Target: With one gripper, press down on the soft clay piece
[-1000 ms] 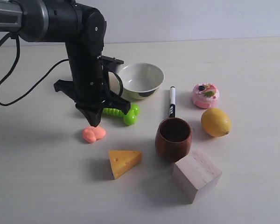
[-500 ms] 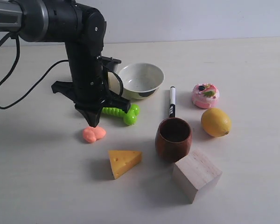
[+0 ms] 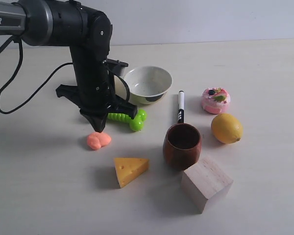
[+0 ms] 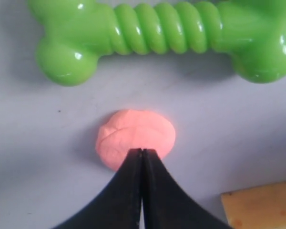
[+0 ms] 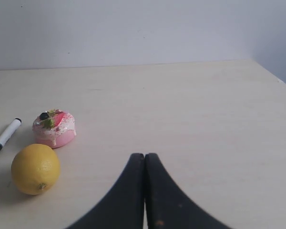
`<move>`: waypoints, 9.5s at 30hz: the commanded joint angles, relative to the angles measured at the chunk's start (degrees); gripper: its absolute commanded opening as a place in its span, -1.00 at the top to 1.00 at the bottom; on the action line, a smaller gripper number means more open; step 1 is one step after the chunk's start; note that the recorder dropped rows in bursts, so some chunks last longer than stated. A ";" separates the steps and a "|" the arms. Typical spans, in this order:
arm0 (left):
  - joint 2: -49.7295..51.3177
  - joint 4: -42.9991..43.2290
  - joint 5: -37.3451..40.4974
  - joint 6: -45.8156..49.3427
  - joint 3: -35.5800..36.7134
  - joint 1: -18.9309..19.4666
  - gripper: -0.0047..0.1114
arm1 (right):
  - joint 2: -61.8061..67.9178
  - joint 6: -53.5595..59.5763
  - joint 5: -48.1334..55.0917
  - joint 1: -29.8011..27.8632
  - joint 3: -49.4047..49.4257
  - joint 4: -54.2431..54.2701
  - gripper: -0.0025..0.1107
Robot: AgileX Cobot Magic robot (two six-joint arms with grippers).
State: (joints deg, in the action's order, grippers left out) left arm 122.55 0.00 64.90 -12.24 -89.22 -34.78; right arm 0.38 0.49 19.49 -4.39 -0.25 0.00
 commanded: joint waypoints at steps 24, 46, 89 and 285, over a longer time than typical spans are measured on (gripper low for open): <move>1.12 -4.32 -6.26 3.97 5.45 2.13 0.92 | -0.38 -0.06 -0.35 -0.27 0.25 -0.39 0.96; 4.37 -9.38 -8.73 6.09 10.57 2.02 0.92 | -0.38 -0.06 -0.35 -0.27 0.25 -0.39 0.96; 5.91 -4.83 -10.66 7.58 10.57 -0.16 0.32 | -0.38 -0.06 -0.35 -0.27 0.25 -0.39 0.96; -122.34 6.31 -43.83 -10.97 89.22 35.76 0.85 | -0.38 -0.06 -0.35 -0.27 0.25 -0.39 0.96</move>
State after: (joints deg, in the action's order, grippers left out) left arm 1.27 7.95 17.83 -22.93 -0.19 0.92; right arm 0.38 0.49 19.49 -4.39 -0.25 0.00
